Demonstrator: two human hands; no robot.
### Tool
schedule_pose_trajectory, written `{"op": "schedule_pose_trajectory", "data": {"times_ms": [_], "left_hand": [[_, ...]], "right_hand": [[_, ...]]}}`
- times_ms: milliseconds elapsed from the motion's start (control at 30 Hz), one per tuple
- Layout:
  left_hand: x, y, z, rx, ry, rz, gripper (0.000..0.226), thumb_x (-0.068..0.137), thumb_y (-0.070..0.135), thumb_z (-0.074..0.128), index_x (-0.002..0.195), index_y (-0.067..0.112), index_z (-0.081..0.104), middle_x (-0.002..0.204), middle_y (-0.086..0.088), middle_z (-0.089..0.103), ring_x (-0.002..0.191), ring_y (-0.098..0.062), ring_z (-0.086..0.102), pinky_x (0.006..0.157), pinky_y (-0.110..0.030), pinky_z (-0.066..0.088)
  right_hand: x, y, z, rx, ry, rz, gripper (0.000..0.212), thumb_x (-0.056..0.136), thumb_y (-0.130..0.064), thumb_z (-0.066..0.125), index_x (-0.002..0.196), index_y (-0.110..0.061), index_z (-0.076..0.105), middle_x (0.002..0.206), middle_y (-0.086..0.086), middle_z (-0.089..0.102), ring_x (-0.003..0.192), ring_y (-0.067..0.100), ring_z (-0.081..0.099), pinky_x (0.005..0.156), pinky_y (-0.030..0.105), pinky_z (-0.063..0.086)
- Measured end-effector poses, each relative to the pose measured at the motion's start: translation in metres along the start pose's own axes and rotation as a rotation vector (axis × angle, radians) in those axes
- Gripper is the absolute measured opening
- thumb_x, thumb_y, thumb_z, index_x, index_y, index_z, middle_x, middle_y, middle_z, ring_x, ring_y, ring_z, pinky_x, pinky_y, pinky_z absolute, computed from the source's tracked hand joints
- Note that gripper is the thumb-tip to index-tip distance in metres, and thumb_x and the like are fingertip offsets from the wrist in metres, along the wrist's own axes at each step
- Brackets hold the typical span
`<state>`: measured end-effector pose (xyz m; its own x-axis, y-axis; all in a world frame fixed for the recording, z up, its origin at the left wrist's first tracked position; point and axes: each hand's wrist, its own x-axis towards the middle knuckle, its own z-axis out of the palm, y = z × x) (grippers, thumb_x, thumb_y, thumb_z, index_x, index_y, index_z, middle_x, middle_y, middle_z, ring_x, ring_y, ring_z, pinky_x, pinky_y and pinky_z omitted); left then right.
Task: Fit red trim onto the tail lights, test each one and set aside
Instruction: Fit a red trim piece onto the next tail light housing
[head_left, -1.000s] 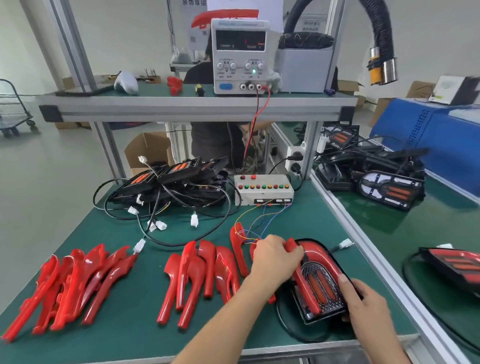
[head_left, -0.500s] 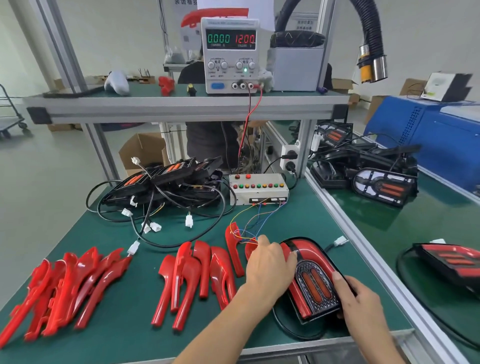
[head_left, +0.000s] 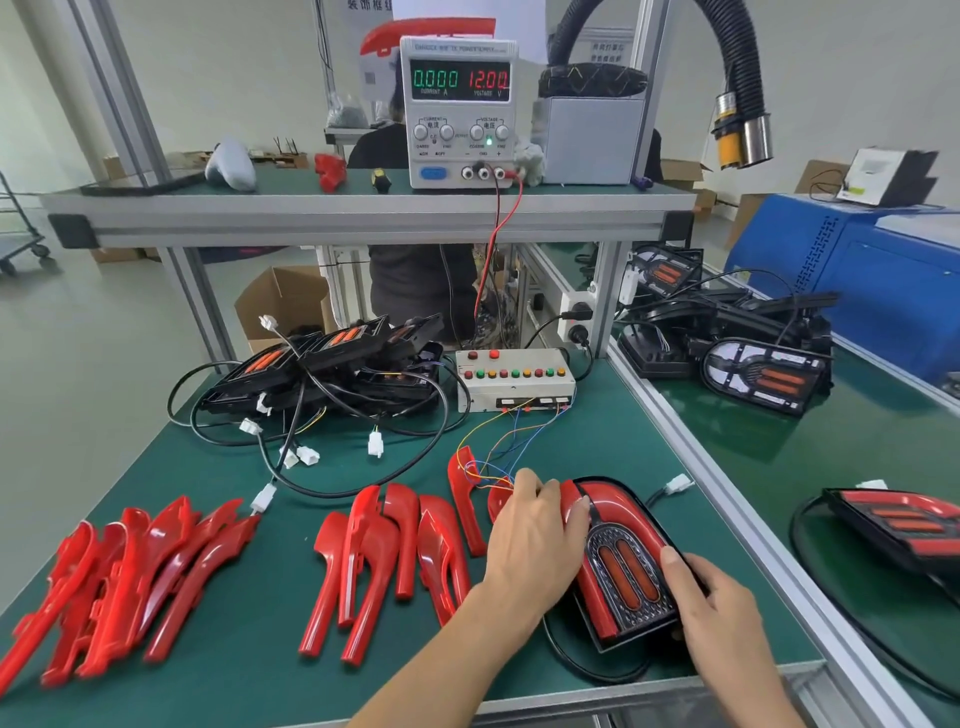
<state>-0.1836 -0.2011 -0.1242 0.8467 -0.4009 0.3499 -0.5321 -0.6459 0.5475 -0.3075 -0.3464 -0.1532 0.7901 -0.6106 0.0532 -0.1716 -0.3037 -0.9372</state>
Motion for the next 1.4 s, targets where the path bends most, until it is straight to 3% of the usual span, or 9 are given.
{"op": "schedule_pose_trajectory", "data": {"times_ms": [467,600,667,767,900,1000,1100,1200,1400], "left_hand": [[0.007,0.006,-0.004,0.051,-0.143,-0.106,0.045,0.100,0.051,0.050,0.100,0.010,0.067,0.105,-0.005,0.051,0.083,-0.025,0.061,0.075,-0.034,0.054],[0.011,0.005,-0.005,-0.240,-0.178,-0.327,0.066,0.086,0.057,0.066,0.138,0.018,0.058,0.130,-0.003,0.048,0.120,-0.022,0.055,0.095,-0.027,0.044],[0.016,0.003,-0.008,-0.372,-0.239,-0.398,0.080,0.079,0.062,0.071,0.144,0.020,0.051,0.135,-0.001,0.049,0.122,-0.017,0.054,0.094,-0.024,0.044],[0.026,0.004,-0.020,-0.609,-0.352,-0.498,0.067,0.072,0.054,0.083,0.124,0.020,0.057,0.117,0.004,0.067,0.096,-0.006,0.065,0.074,-0.019,0.049],[0.040,0.002,-0.037,-1.023,-0.561,-0.669,0.045,0.078,0.017,0.087,0.111,0.008,0.058,0.100,-0.009,0.076,0.085,-0.022,0.073,0.080,-0.042,0.061],[0.036,0.001,-0.043,-1.284,-0.699,-0.752,0.023,0.084,0.002,0.077,0.105,0.001,0.068,0.098,-0.016,0.076,0.085,-0.027,0.075,0.072,-0.043,0.063],[0.027,0.001,-0.042,-1.364,-0.644,-0.776,0.034,0.080,0.003,0.077,0.112,-0.006,0.068,0.098,-0.019,0.076,0.083,-0.027,0.075,0.070,-0.041,0.063],[0.020,-0.001,-0.041,-1.433,-0.490,-0.782,0.056,0.076,0.003,0.079,0.127,-0.012,0.060,0.111,-0.026,0.073,0.090,-0.031,0.074,0.074,-0.043,0.063],[0.010,-0.005,-0.040,-1.598,-0.245,-0.783,0.052,0.083,0.004,0.074,0.130,-0.011,0.057,0.116,-0.026,0.071,0.109,-0.037,0.070,0.080,-0.046,0.063]], "right_hand": [[0.000,0.000,0.000,0.056,0.033,0.002,0.028,0.092,-0.057,0.051,0.096,-0.032,0.065,0.079,-0.023,0.073,0.070,-0.001,0.071,0.050,0.011,0.051],[0.001,0.000,-0.005,0.143,0.031,0.030,0.028,0.097,-0.048,0.056,0.097,-0.024,0.071,0.076,-0.009,0.077,0.065,0.005,0.072,0.049,0.013,0.051],[0.002,-0.004,-0.009,0.186,0.016,0.041,0.035,0.092,-0.053,0.057,0.097,-0.023,0.074,0.077,-0.002,0.078,0.065,0.008,0.073,0.049,0.014,0.051],[0.006,-0.013,-0.016,0.216,-0.015,0.031,0.042,0.082,-0.060,0.059,0.098,-0.024,0.075,0.084,-0.001,0.080,0.075,0.011,0.076,0.056,0.014,0.056],[0.016,-0.027,-0.025,0.180,-0.022,-0.011,0.037,0.084,-0.060,0.063,0.100,-0.030,0.078,0.092,-0.006,0.080,0.085,0.009,0.076,0.062,0.012,0.057],[0.022,-0.042,-0.025,0.178,0.049,-0.030,0.020,0.082,-0.057,0.069,0.094,-0.042,0.078,0.087,-0.014,0.078,0.079,0.001,0.074,0.060,0.009,0.053],[0.023,-0.051,-0.021,0.174,0.136,-0.026,0.048,0.074,-0.076,0.069,0.097,-0.034,0.074,0.090,-0.028,0.074,0.082,-0.013,0.068,0.062,0.007,0.051],[0.011,-0.053,-0.019,0.179,0.147,-0.010,0.063,0.071,-0.083,0.054,0.118,-0.042,0.060,0.105,-0.041,0.065,0.097,-0.022,0.060,0.081,0.017,0.046],[-0.010,-0.048,-0.005,0.172,-0.017,0.163,0.058,0.076,-0.077,0.058,0.108,-0.028,0.067,0.081,0.000,0.077,0.068,0.015,0.073,0.052,0.030,0.051]]}}
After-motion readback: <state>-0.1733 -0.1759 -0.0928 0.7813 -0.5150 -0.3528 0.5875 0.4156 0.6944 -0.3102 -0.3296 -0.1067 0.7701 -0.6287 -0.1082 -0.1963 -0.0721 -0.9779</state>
